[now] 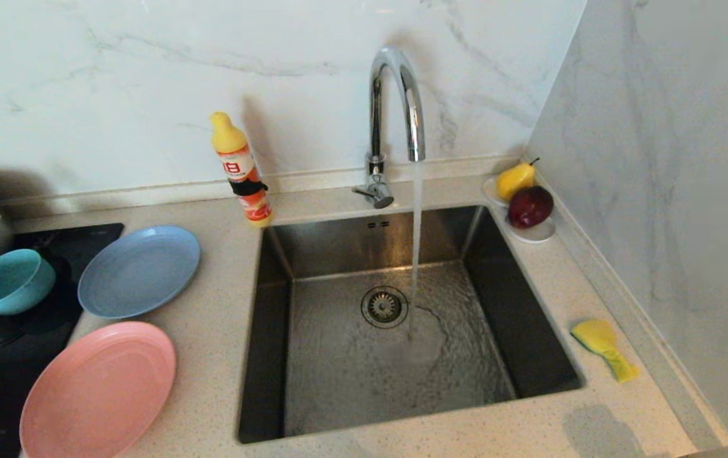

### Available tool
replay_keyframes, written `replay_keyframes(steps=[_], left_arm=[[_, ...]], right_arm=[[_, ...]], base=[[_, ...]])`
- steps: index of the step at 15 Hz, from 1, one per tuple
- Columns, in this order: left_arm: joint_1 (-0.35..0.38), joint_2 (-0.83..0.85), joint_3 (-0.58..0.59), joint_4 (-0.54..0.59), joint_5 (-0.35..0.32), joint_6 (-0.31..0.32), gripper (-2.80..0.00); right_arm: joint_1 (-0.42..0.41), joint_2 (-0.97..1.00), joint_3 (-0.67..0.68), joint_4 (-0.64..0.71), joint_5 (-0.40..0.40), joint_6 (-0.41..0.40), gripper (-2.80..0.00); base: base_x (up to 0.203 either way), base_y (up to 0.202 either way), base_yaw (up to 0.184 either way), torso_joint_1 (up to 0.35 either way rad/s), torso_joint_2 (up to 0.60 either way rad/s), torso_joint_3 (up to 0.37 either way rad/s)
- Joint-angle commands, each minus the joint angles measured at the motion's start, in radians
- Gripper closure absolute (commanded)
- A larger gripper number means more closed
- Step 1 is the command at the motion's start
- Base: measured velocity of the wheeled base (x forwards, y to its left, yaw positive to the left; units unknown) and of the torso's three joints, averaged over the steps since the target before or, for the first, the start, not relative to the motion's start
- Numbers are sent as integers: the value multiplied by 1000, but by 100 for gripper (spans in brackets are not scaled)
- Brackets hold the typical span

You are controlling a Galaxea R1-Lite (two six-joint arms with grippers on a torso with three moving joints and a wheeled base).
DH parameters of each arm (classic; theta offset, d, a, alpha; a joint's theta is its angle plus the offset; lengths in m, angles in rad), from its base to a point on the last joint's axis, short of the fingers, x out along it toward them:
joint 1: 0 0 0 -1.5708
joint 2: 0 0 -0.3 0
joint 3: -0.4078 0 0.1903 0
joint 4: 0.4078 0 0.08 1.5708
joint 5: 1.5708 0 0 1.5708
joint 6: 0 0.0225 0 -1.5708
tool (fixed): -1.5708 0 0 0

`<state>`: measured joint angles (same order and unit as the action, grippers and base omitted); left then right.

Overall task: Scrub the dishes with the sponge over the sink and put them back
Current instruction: Turn off the faucet

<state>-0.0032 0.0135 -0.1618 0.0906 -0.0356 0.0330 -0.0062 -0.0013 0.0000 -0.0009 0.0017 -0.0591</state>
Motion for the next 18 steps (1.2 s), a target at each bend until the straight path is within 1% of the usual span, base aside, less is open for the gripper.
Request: replay_keyframes(steps=[1,3,5,9,11,13,16,17,18], left_arm=[[0,102,-222,29,-35,-7,0],[-1,288,-385,47,-93,-33,0],[-2,499,-522,54,-176,-63,0],[-8,959,-726,45,-394,-125,0],[-34,1171,-803,25,-485,-146,0],[-90,1348,-866,-13,-536,-189,0],[-173,1558,-909,-138,-568,-249,0],[-194,1610,-922,-185,-573,-279,0],[-219,1656,-941,-233,-575,-331,0]], right_arm=[[0,3,0,-1,0,-1,0],[0,3,0,-1,0,-1,0],[0,3,0,-1,0,-1,0],[0,3,0,-1,0,-1,0],[0,3,0,-1,0,-1,0],[0,3,0,-1,0,-1,0],[0,3,0,-1,0,-1,0],[0,3,0,-1,0,-1,0],[0,3,0,-1,0,-1,0]], base=[[0,0,0,0,0,0],[0,0,0,0,0,0],[0,0,0,0,0,0],[0,0,0,0,0,0],[0,0,0,0,0,0],[0,0,0,0,0,0],[0,0,0,0,0,0],[0,0,0,0,0,0],[0,0,0,0,0,0]])
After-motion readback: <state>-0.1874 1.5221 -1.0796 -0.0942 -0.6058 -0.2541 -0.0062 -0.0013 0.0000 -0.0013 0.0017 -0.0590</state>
